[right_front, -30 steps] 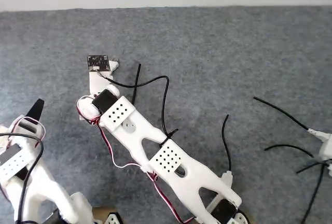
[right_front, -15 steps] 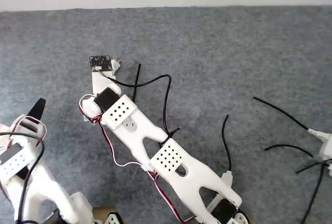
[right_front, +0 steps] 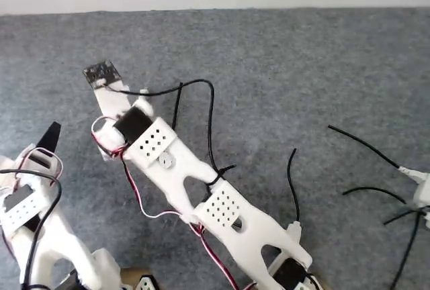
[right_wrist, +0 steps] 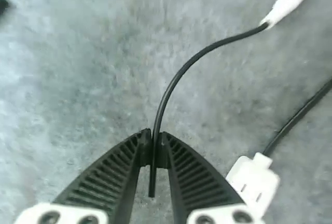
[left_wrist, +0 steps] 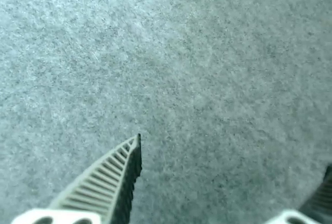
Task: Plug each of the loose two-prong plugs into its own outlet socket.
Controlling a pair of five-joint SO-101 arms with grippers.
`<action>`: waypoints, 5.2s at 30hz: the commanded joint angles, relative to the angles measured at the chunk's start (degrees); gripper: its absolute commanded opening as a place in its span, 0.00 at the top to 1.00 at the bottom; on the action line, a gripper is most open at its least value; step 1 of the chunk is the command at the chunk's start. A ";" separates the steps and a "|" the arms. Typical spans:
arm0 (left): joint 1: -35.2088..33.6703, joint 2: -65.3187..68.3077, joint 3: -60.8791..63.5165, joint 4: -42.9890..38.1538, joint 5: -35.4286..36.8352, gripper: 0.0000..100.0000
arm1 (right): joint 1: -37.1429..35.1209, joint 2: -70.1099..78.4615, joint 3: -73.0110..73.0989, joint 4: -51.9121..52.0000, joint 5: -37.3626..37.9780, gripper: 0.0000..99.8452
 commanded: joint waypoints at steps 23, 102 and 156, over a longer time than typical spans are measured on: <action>1.14 -0.44 -0.57 -1.23 -0.35 0.51 | 18.51 -65.19 43.69 2.59 7.30 0.99; 2.11 -0.09 0.40 -1.14 -3.08 0.51 | 42.51 -108.44 155.16 -54.73 22.68 0.99; 2.20 0.00 0.40 -1.14 -3.16 0.51 | 50.77 -94.90 142.86 -52.62 34.46 0.95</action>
